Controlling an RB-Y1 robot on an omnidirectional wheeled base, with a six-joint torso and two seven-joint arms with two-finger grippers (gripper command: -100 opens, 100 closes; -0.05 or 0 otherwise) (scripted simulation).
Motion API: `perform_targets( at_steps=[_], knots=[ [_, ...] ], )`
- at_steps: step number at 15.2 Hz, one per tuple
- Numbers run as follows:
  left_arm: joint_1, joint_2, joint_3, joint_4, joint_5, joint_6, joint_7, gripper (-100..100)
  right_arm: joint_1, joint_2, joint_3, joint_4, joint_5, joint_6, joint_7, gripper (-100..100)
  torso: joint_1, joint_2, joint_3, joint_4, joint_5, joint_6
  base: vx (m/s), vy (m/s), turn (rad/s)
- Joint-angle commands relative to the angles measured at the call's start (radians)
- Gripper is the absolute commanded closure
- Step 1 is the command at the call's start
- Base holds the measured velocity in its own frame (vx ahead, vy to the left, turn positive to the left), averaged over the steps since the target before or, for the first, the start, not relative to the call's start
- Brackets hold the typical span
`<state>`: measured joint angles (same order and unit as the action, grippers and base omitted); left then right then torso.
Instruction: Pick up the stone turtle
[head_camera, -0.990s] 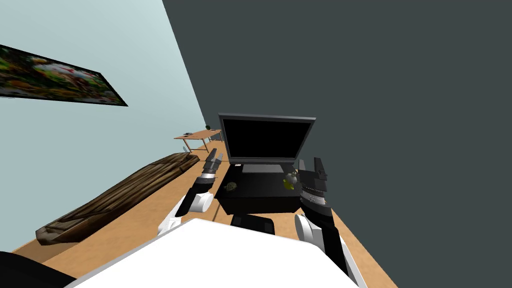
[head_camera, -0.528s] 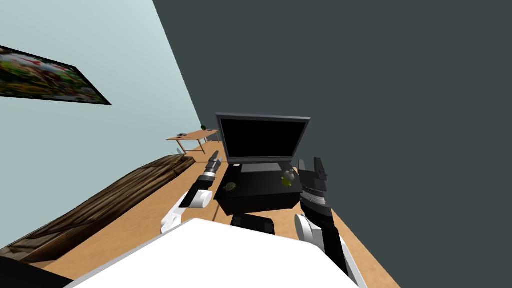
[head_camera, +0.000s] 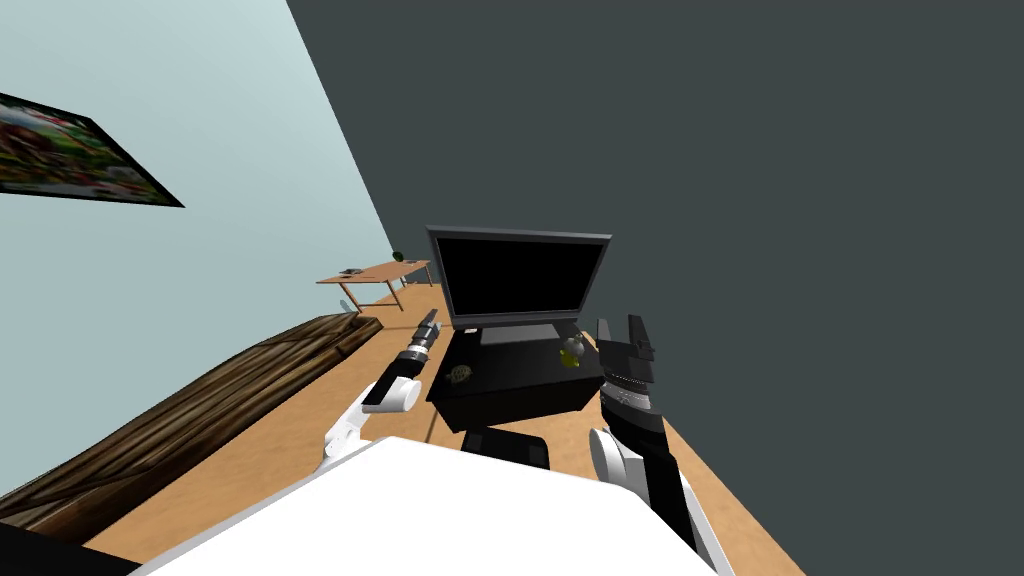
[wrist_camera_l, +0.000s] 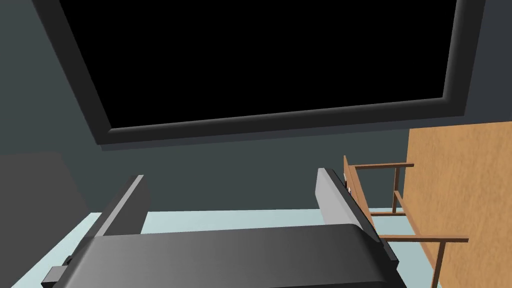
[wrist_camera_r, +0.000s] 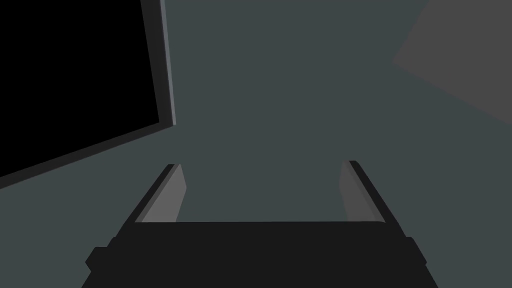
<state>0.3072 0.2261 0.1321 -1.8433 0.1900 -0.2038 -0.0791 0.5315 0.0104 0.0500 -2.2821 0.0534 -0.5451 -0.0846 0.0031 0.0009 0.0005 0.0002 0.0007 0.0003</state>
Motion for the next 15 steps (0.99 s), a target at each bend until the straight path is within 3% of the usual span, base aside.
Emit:
perform_targets(
  at_steps=[1, 2, 3, 5, 6, 15],
  knots=[
    [-0.013, 0.002, 0.02, 0.05, 0.012, 0.05, 0.0, -100, 0.0, 0.0, 0.0, 0.0, 0.0, 0.0, 0.0, 0, 0.0, 0.0, 0.0, 0.0, 0.0, 0.0, -0.041, 0.044, -0.171],
    [-0.013, 0.002, 0.02, 0.054, 0.012, 0.059, 0.0, -100, 0.0, 0.0, 0.0, 0.0, 0.0, 0.0, 0.0, 0, 0.001, 0.001, 0.0, 0.0, 0.0, 0.0, -0.04, 0.045, -0.159],
    [-0.028, 0.006, 0.037, 0.094, 0.023, 0.086, 0.001, -100, 0.0, 0.0, 0.0, 0.0, 0.0, 0.0, 0.0, 0, 0.001, 0.001, 0.001, 0.0, 0.0, 0.0, -0.037, 0.042, -0.15],
    [-0.028, 0.006, 0.037, 0.097, 0.023, 0.103, 0.001, -100, 0.0, 0.0, 0.0, 0.0, 0.0, 0.0, 0.0, 0, 0.001, 0.001, 0.0, 0.0, 0.0, 0.0, -0.021, 0.026, -0.08],
    [-0.043, 0.01, 0.054, 0.14, 0.034, 0.138, 0.002, -100, 0.0, 0.0, 0.0, 0.0, 0.0, 0.0, 0.0, 0, 0.0, 0.0, 0.0, 0.0, 0.0, 0.0, -0.019, 0.02, -0.078],
    [-0.088, 0.018, 0.105, 0.272, 0.067, 0.284, 0.007, -100, 0.0, 0.0, 0.0, 0.0, 0.0, 0.0, 0.0, 0, -0.001, 0.0, 0.0, 0.0, 0.0, 0.0, -0.026, 0.028, -0.108]
  ],
)
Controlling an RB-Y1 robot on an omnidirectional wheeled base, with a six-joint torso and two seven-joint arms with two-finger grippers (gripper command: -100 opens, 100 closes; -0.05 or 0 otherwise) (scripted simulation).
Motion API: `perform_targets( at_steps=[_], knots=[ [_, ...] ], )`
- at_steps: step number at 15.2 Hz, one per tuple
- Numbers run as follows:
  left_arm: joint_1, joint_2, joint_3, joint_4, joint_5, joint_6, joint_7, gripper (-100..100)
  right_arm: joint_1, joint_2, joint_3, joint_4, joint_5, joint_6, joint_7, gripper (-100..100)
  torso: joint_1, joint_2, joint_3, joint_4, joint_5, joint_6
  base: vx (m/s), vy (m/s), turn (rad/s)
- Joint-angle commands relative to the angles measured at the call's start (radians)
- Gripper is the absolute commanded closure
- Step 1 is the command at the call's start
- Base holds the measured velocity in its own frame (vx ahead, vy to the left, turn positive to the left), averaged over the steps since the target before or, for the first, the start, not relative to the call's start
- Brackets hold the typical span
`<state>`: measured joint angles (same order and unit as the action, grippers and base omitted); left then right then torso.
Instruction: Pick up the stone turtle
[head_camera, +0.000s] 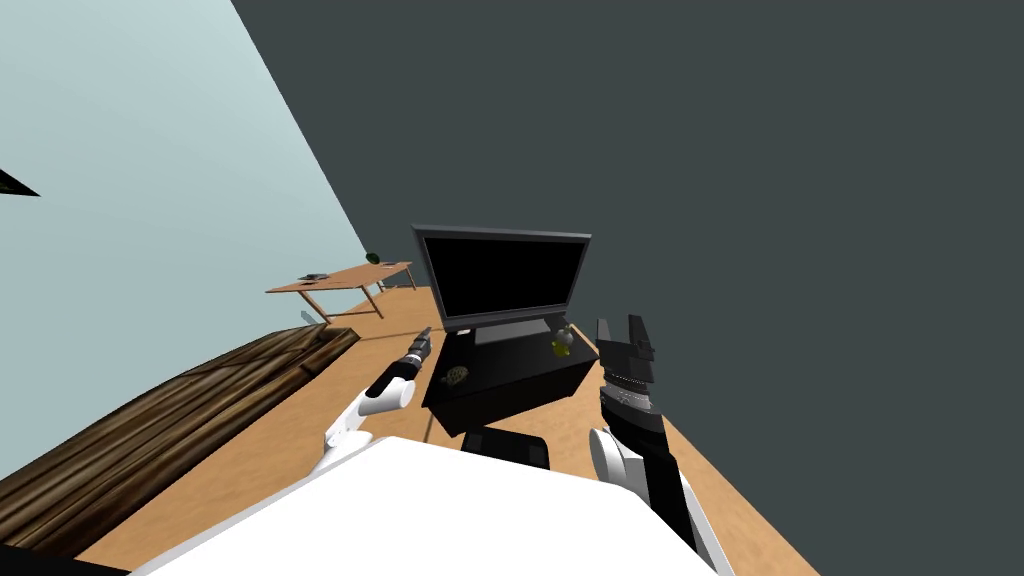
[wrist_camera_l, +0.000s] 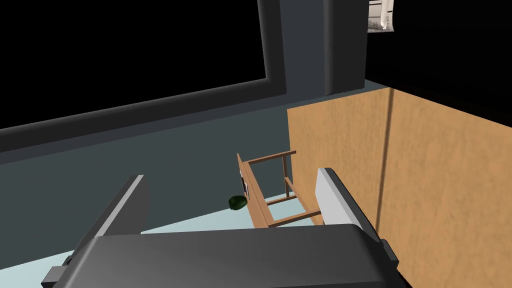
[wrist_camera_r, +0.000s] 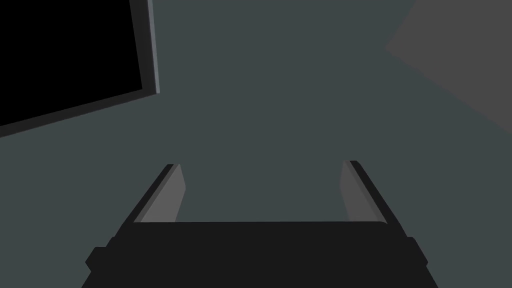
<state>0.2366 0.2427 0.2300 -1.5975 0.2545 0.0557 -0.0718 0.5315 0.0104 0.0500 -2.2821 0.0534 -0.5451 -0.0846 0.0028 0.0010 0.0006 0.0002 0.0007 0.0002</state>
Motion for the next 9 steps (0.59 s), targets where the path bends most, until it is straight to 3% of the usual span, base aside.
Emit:
perform_targets(
  at_steps=[1, 3, 4, 6, 7, 9],
  knots=[
    [-0.033, 0.003, 0.024, 0.05, 0.014, 0.05, 0.001, -100, 0.0, 0.0, 0.0, 0.0, 0.0, 0.0, 0.0, 0, 0.0, 0.0, 0.0, 0.0, 0.0, 0.0, -0.037, 0.036, -0.173],
    [-0.033, 0.003, 0.024, 0.07, 0.014, 0.069, 0.001, -100, 0.0, 0.0, 0.0, 0.0, 0.0, 0.0, 0.0, 0, 0.001, 0.0, 0.0, 0.0, 0.0, 0.0, -0.026, 0.03, -0.111],
    [-0.048, 0.004, 0.041, 0.096, 0.025, 0.112, 0.002, -100, 0.0, 0.0, 0.0, 0.0, 0.0, 0.0, 0.0, 0, 0.0, 0.0, 0.0, 0.0, 0.0, 0.0, -0.018, 0.019, -0.077],
    [-0.048, 0.004, 0.041, 0.113, 0.025, 0.114, 0.002, -100, 0.0, 0.0, 0.0, 0.0, 0.0, 0.0, 0.0, 0, 0.0, -0.001, 0.0, 0.0, 0.0, 0.0, -0.016, 0.02, -0.064],
    [-0.063, 0.005, 0.058, 0.139, 0.036, 0.159, 0.004, -100, 0.0, 0.0, 0.0, 0.0, 0.0, 0.0, 0.0, 0, -0.001, -0.001, 0.0, 0.0, 0.0, 0.0, -0.025, 0.023, -0.123],
    [-0.078, 0.005, 0.074, 0.184, 0.046, 0.19, 0.005, -100, 0.0, 0.0, 0.0, 0.0, 0.0, 0.0, 0.0, 0, 0.0, 0.0, 0.0, 0.0, 0.0, 0.0, -0.031, 0.031, -0.15]
  ],
)
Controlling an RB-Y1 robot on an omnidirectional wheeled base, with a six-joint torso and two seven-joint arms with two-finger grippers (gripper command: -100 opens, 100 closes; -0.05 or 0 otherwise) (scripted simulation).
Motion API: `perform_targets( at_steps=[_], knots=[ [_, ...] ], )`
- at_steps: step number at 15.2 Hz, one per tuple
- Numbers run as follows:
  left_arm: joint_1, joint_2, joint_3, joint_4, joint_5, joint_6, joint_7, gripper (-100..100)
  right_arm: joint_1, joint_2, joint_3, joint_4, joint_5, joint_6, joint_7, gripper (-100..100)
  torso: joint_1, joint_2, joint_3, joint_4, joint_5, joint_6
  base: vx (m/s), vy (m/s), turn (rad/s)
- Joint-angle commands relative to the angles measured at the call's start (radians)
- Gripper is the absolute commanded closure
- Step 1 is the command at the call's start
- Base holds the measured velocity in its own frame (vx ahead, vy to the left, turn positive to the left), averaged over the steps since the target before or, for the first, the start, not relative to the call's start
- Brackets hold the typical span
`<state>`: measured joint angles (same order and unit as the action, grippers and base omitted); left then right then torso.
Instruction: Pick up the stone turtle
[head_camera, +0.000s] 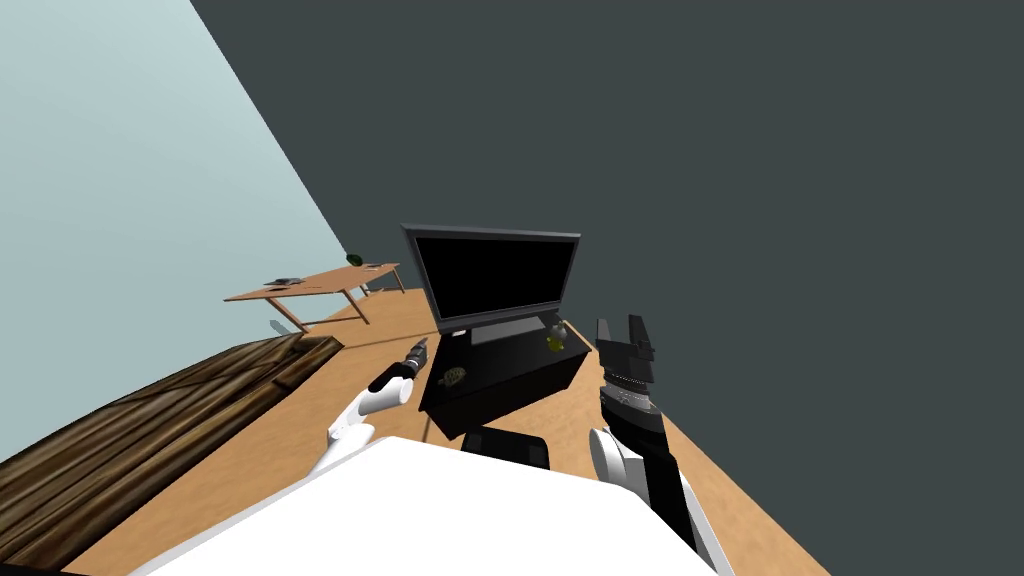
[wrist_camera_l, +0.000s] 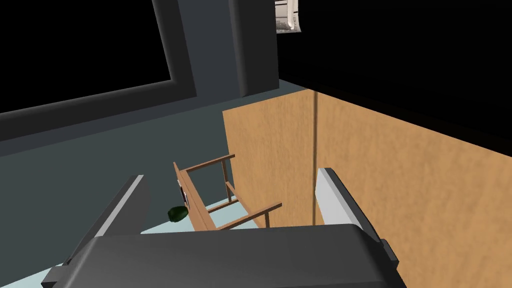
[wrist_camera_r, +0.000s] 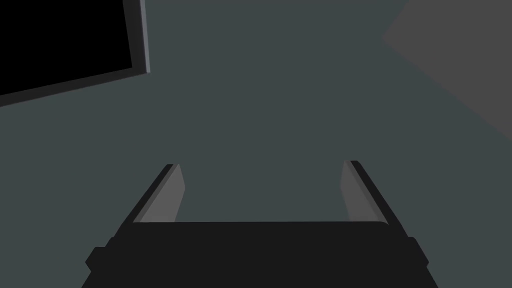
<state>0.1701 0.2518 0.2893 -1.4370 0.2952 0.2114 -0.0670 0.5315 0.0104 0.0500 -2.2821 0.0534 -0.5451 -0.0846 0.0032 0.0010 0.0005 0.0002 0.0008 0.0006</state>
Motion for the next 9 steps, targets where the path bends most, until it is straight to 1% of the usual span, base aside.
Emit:
perform_targets(
  at_steps=[1, 2, 3, 4, 5, 6, 7, 8, 9],
  knots=[
    [-0.011, -0.004, 0.015, 0.037, 0.006, 0.046, 0.0, -100, 0.0, 0.0, 0.0, 0.0, 0.0, 0.0, 0.0, 0, 0.0, 0.0, 0.0, 0.0, 0.0, 0.0, -0.032, 0.032, -0.153],
    [-0.011, -0.004, 0.015, 0.037, 0.006, 0.046, 0.0, -100, 0.0, 0.0, 0.0, 0.0, 0.0, 0.0, 0.0, 0, 0.0, 0.0, 0.0, 0.0, 0.0, 0.0, -0.014, 0.017, -0.054],
    [-0.026, -0.004, 0.031, 0.078, 0.016, 0.079, 0.002, -100, 0.0, 0.0, 0.0, 0.0, 0.0, 0.0, 0.0, 0, -0.001, 0.0, 0.0, 0.0, 0.0, -0.001, -0.018, 0.013, -0.105],
    [-0.026, -0.004, 0.031, 0.078, 0.016, 0.089, 0.002, -100, 0.0, 0.0, 0.0, 0.0, 0.0, 0.0, 0.0, 0, -0.001, -0.001, 0.0, 0.0, 0.0, 0.0, -0.021, 0.019, -0.106],
    [-0.04, -0.004, 0.046, 0.118, 0.026, 0.112, 0.003, -100, 0.0, 0.0, 0.0, 0.0, 0.0, 0.0, 0.0, 0, -0.001, -0.001, 0.0, 0.0, 0.0, 0.0, -0.028, 0.027, -0.132],
    [-0.04, -0.004, 0.046, 0.118, 0.026, 0.131, 0.003, -100, 0.0, 0.0, 0.0, 0.0, 0.0, 0.0, 0.0, 0, -0.001, 0.0, 0.0, 0.0, 0.0, 0.0, -0.028, 0.031, -0.126],
    [-0.054, -0.005, 0.061, 0.146, 0.036, 0.155, 0.004, -100, 0.0, 0.0, 0.0, 0.0, 0.0, 0.0, 0.0, 0, 0.0, 0.0, 0.0, 0.0, 0.0, 0.0, -0.03, 0.032, -0.14],
    [-0.054, -0.005, 0.061, 0.157, 0.036, 0.171, 0.004, -100, 0.0, 0.0, 0.0, 0.0, 0.0, 0.0, 0.0, 0, 0.0, 0.0, 0.0, 0.0, 0.0, 0.0, -0.027, 0.03, -0.118],
    [-0.054, -0.005, 0.061, 0.157, 0.036, 0.171, 0.004, -100, 0.0, 0.0, 0.0, 0.0, 0.0, 0.0, 0.0, 0, 0.0, 0.0, 0.0, 0.0, 0.0, 0.0, -0.014, 0.017, -0.054]
  ],
)
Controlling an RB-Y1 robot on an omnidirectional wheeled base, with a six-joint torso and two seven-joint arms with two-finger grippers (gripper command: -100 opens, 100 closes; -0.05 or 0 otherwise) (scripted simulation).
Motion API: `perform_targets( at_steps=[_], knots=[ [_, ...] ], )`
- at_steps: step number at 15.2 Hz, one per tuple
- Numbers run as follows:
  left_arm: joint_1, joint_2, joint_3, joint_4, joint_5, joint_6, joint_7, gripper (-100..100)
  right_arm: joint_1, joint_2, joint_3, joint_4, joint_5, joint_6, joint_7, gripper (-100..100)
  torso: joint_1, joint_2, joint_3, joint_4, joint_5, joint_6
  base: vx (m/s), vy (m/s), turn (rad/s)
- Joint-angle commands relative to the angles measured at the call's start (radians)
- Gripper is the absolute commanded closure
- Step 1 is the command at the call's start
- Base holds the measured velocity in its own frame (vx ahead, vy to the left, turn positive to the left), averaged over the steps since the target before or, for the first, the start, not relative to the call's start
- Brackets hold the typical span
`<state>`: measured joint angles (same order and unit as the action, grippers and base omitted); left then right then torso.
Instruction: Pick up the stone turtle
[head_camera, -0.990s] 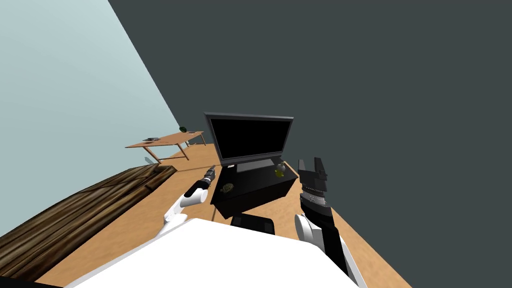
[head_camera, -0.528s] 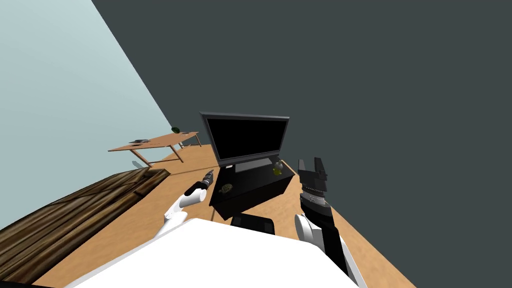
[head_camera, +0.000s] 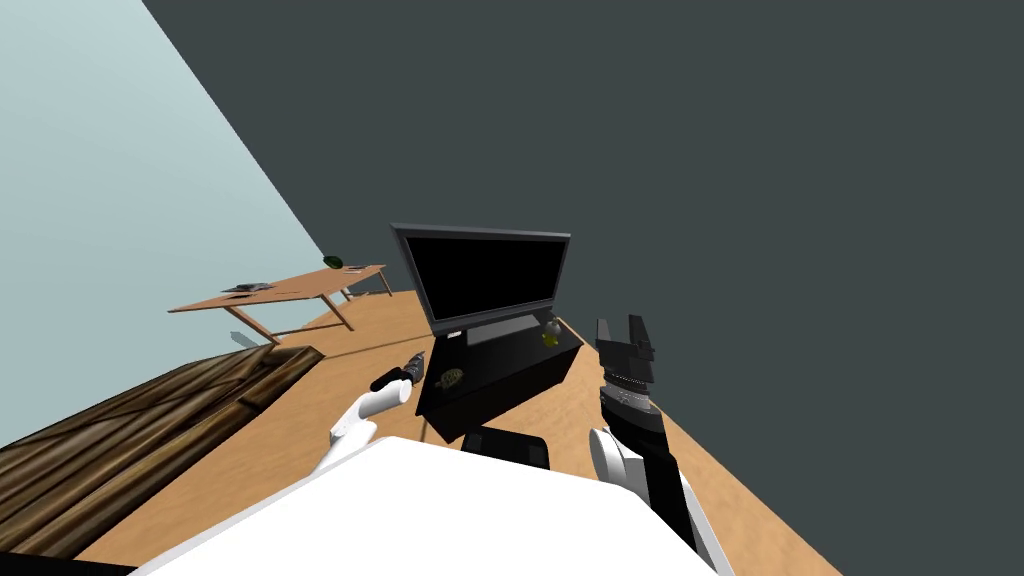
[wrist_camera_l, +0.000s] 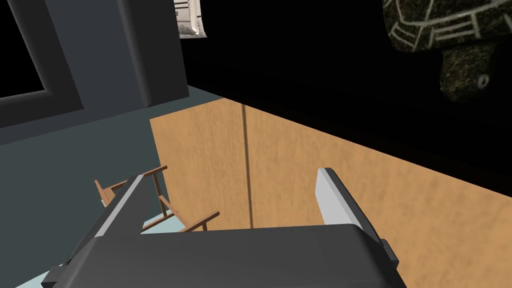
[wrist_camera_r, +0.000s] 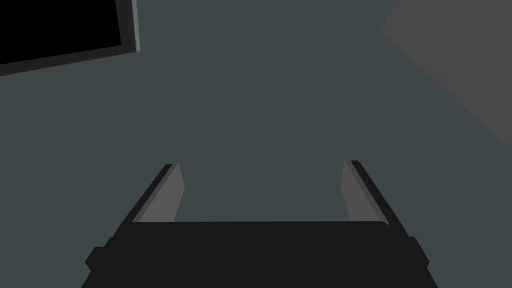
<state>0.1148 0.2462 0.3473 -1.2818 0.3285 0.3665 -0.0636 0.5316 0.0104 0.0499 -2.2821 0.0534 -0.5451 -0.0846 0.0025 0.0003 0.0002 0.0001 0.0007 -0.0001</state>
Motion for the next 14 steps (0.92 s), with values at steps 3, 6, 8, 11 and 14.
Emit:
perform_targets(
  at_steps=[3, 6, 8, 11, 14],
  knots=[
    [-0.025, -0.001, 0.031, 0.074, 0.022, 0.084, 0.003, -100, 0.0, 0.0, 0.0, 0.0, 0.0, 0.0, 0.0, 0, 0.0, 0.0, 0.0, 0.0, 0.0, 0.0, -0.023, 0.024, -0.112],
    [-0.038, -0.002, 0.043, 0.108, 0.031, 0.128, 0.004, -100, 0.0, 0.0, 0.0, 0.0, 0.0, 0.0, 0.0, 0, 0.0, 0.0, 0.0, 0.0, 0.0, 0.0, -0.022, 0.022, -0.11],
    [-0.05, -0.003, 0.055, 0.14, 0.039, 0.161, 0.005, -100, 0.0, 0.0, 0.0, 0.0, 0.0, 0.0, 0.0, 0, 0.0, 0.0, 0.0, 0.0, 0.0, 0.0, -0.021, 0.02, -0.122],
    [-0.071, -0.006, 0.077, 0.197, 0.054, 0.221, 0.007, -100, 0.0, 0.0, 0.0, 0.0, 0.0, 0.0, 0.0, 0, 0.0, 0.0, 0.0, 0.0, 0.0, 0.0, -0.023, 0.023, -0.134],
    [-0.09, -0.009, 0.094, 0.244, 0.067, 0.271, 0.009, -100, 0.0, 0.0, 0.0, 0.0, 0.0, 0.0, 0.0, 0, 0.0, 0.0, 0.0, 0.0, 0.0, 0.0, -0.021, 0.022, -0.109]
  ],
)
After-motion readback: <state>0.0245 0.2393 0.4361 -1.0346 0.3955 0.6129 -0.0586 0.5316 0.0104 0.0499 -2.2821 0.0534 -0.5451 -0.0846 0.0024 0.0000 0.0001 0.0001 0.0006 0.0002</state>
